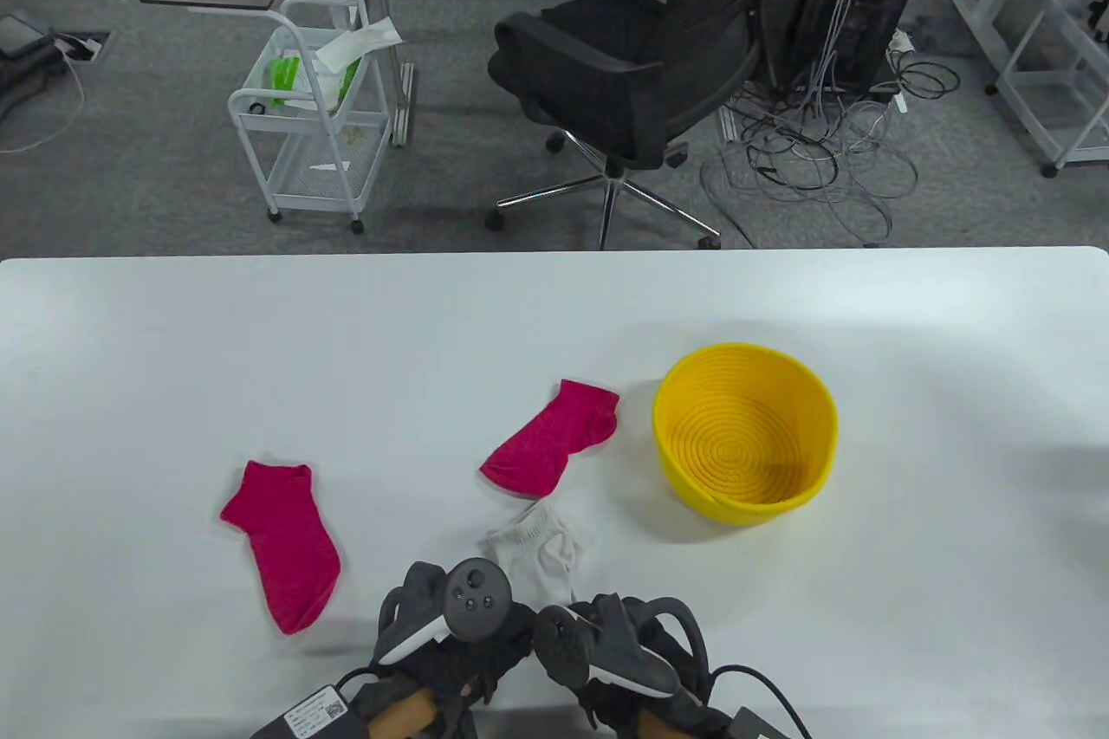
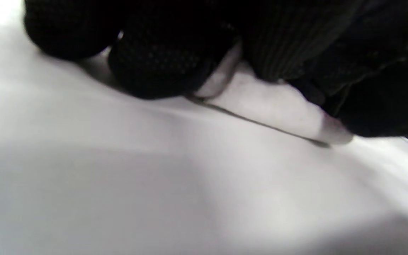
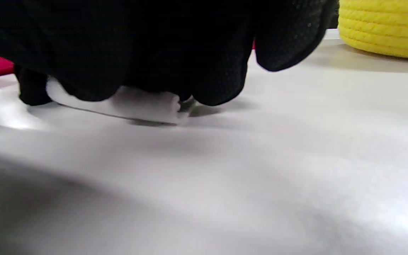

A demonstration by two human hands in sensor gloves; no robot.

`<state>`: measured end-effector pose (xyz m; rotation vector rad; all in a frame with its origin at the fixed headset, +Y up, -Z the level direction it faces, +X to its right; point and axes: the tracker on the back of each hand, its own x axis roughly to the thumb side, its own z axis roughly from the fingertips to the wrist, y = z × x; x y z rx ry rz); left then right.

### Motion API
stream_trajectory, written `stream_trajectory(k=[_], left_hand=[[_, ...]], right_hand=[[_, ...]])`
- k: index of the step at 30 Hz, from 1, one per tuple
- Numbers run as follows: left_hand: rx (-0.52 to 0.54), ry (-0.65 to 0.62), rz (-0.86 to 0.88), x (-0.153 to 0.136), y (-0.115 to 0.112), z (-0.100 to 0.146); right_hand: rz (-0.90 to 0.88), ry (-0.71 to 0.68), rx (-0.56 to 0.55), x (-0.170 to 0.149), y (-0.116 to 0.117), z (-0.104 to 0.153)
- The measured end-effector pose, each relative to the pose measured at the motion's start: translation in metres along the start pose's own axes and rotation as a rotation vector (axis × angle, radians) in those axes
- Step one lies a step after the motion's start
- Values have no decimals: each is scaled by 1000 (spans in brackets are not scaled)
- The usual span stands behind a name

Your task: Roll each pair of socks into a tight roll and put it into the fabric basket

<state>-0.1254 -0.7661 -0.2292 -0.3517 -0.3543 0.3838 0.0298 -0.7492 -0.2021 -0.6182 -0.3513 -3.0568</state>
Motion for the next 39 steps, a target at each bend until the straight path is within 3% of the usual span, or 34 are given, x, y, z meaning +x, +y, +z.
stream_trajectory(k=[5, 10, 21, 29, 39], left_hand=[[-36, 15, 44, -1, 8, 4], [-53, 18, -38, 0, 6, 7], [-16, 29, -27, -1, 4, 0], [-1, 38, -21, -2, 4, -1], [12, 36, -23, -3, 3, -2]], right_hand=[[17, 11, -18, 1, 5, -2], [0, 25, -32, 0, 6, -4], [-86, 96, -1, -7, 4, -10], [-85, 31, -109, -4, -12, -1], [-63, -19, -8, 0, -2, -2]])
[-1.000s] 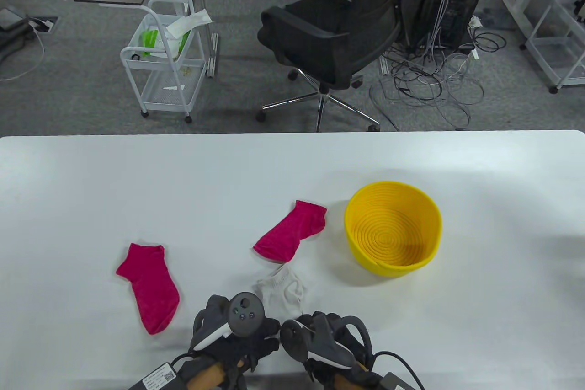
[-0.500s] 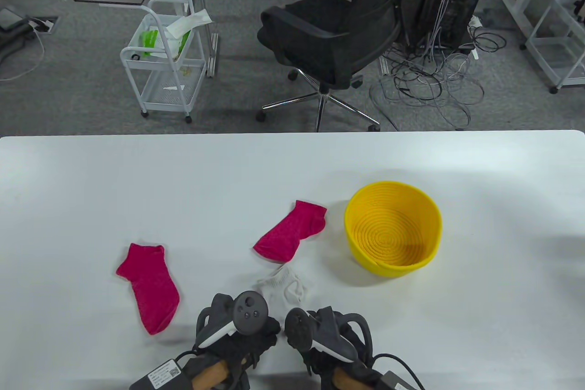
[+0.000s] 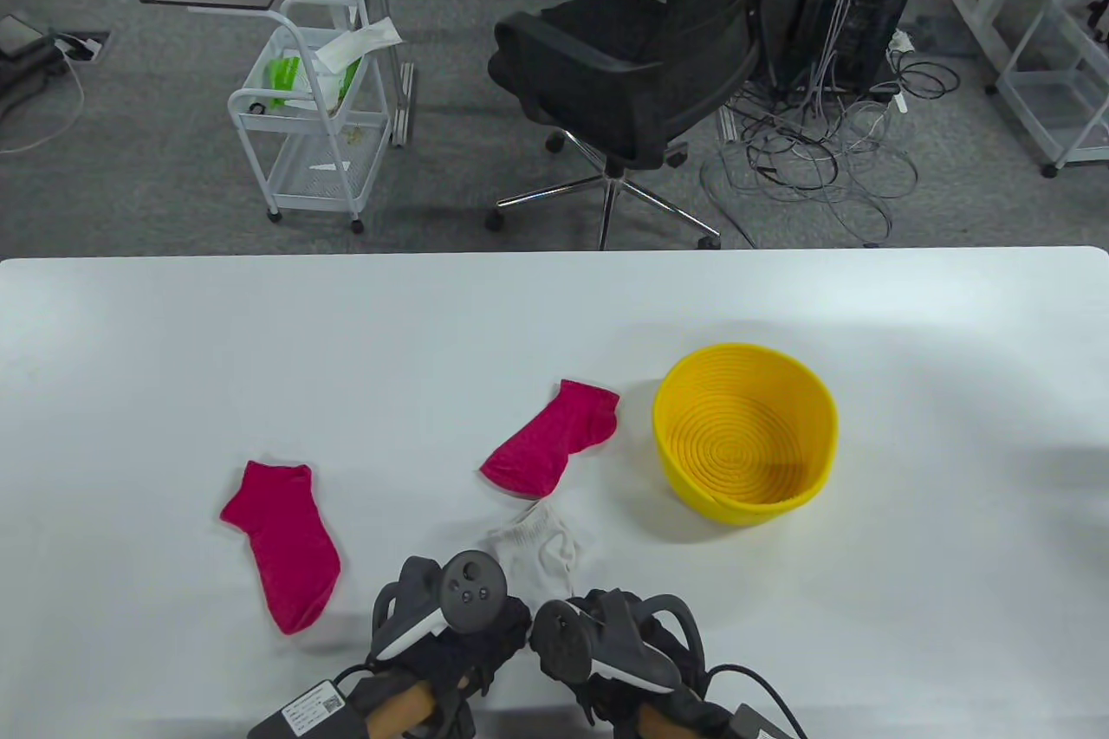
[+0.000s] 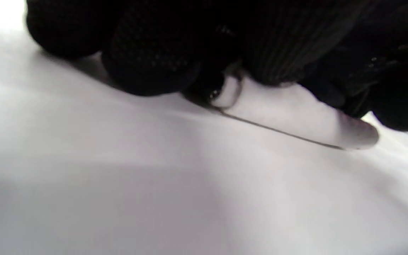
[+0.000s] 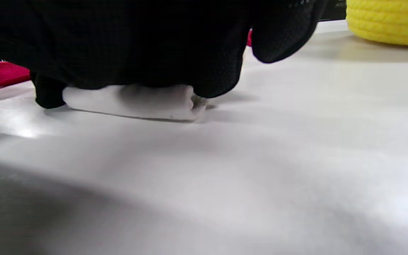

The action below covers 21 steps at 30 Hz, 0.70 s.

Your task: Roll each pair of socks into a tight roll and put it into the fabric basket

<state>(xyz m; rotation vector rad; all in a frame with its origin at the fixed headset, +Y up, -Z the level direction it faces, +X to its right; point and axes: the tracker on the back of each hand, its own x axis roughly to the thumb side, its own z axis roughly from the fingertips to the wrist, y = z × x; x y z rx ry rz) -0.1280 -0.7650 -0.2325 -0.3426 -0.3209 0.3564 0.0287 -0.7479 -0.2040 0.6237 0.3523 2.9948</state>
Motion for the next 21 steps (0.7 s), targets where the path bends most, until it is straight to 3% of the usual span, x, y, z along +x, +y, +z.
stream_trajectory(k=[14, 21], left_hand=[[-30, 17, 21, -1, 13, 6], [-65, 12, -25, 1, 7, 3]], right_hand=[[62, 26, -18, 0, 9, -4], [46, 42, -36, -2, 6, -5]])
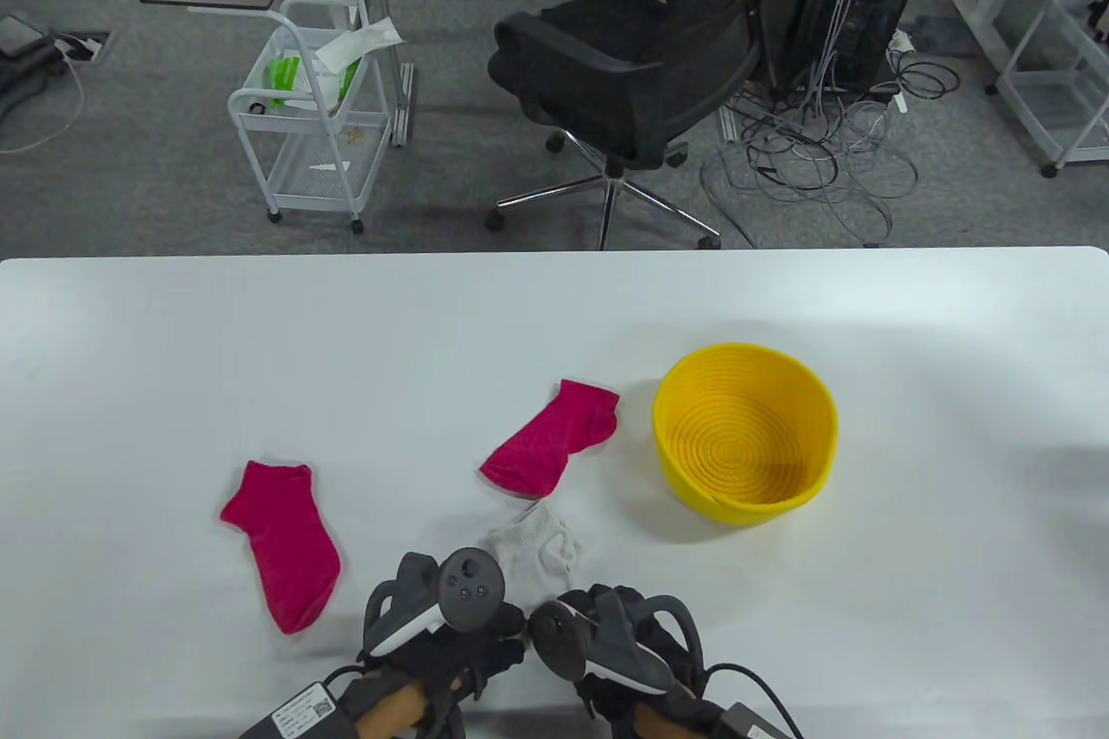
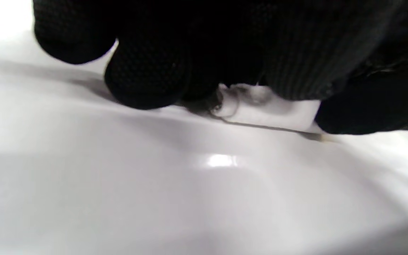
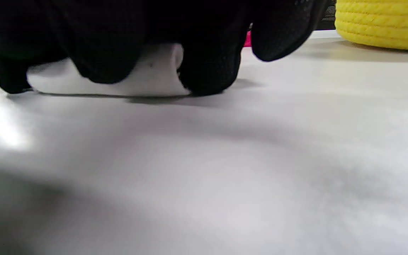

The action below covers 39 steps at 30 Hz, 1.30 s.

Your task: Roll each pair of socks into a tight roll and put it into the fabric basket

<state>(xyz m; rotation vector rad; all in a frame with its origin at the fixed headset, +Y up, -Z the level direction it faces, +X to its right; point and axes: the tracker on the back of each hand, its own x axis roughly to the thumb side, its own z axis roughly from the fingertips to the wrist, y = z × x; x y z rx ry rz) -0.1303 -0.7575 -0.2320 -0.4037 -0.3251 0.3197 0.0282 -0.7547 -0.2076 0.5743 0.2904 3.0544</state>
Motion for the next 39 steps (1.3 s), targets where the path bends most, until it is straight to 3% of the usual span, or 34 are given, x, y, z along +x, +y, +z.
stream_trajectory(k=[11, 17, 31, 39], left_hand=[[51, -6, -43, 3, -5, -2], [61, 5, -22, 1, -5, -3], [70, 17, 18, -3, -2, -3], [113, 40, 76, -8, 15, 6]], right_hand=[[-23, 22, -29, -4, -3, -1], [-132, -25, -97, -3, -21, 6], [-79, -18, 51, -7, -4, 0], [-74, 27, 44, -10, 3, -4]])
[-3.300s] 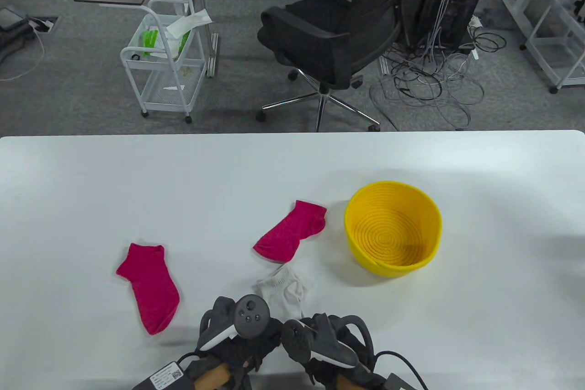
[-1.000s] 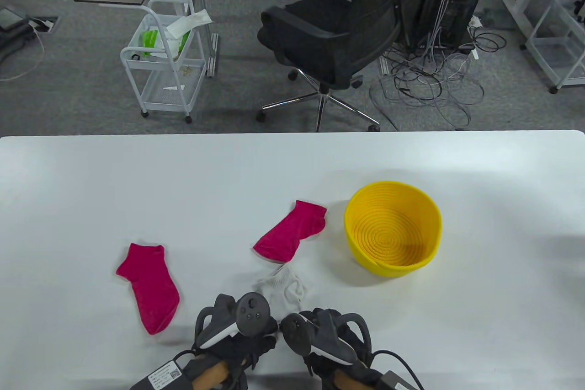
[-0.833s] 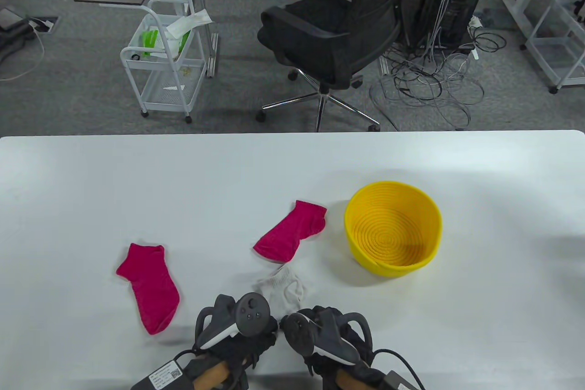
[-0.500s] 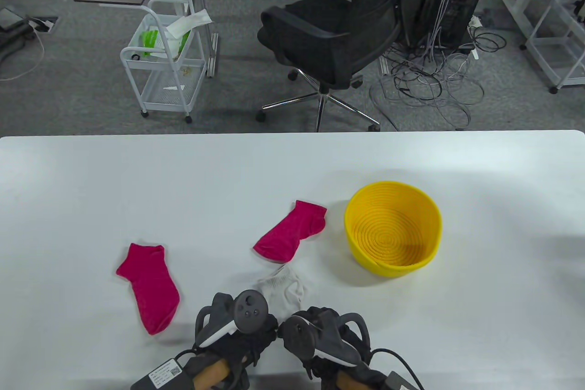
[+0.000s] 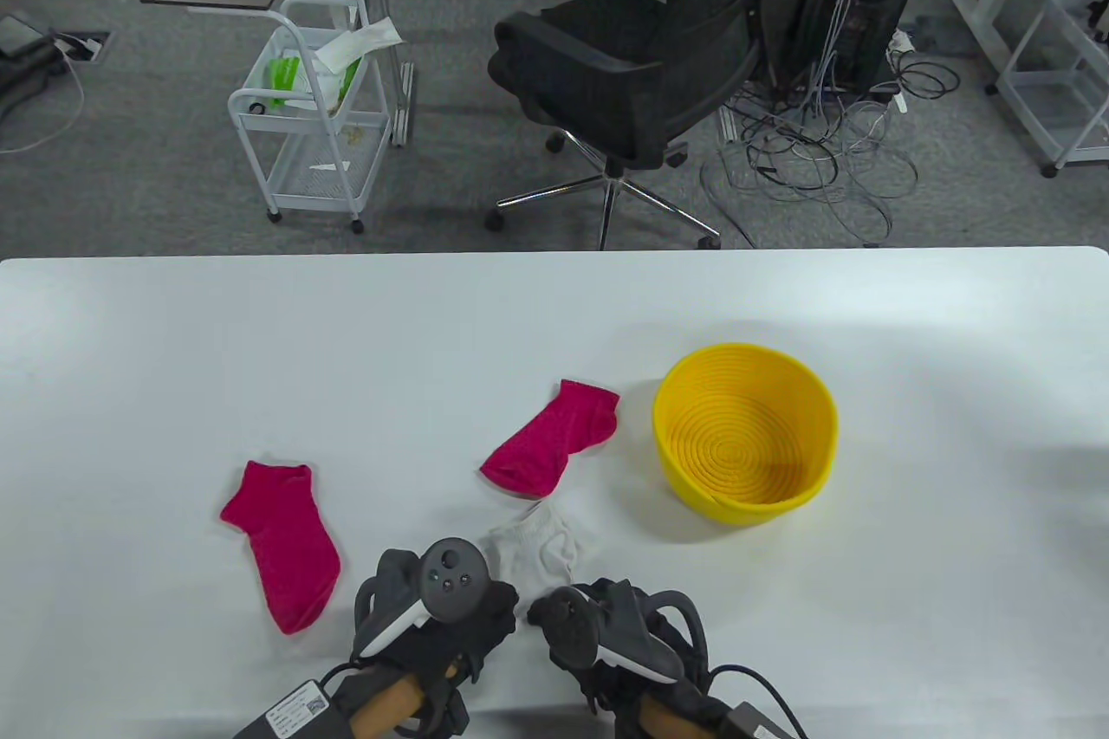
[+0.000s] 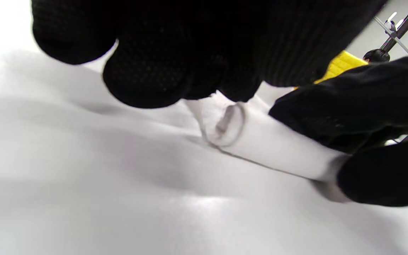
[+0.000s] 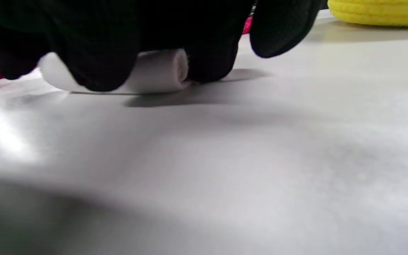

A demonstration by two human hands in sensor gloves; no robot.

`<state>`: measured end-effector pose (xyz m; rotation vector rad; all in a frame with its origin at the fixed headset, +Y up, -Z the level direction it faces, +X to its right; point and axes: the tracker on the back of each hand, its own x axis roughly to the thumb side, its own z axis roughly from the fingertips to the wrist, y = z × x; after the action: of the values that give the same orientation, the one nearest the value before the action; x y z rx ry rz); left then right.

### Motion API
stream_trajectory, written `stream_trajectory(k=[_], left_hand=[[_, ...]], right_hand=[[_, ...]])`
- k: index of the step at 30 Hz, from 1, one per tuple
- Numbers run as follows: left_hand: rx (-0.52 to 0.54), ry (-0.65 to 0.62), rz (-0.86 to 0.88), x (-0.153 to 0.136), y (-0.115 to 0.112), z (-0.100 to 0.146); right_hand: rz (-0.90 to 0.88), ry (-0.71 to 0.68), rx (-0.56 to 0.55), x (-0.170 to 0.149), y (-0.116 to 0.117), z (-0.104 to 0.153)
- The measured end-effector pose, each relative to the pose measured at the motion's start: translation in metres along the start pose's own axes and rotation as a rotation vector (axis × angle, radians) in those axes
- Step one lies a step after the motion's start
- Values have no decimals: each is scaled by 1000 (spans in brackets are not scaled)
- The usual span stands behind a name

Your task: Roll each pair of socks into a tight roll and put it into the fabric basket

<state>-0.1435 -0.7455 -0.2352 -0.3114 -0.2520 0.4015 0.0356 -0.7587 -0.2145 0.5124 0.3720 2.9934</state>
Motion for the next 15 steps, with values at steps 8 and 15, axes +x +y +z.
stream_trajectory(k=[8, 15], left_hand=[[-91, -10, -97, 3, -13, -6], [-102, -41, -145, 9, -19, -6]], right_hand=[[-38, 35, -39, -3, -1, -2], [-163, 45, -16, -12, -11, -2]])
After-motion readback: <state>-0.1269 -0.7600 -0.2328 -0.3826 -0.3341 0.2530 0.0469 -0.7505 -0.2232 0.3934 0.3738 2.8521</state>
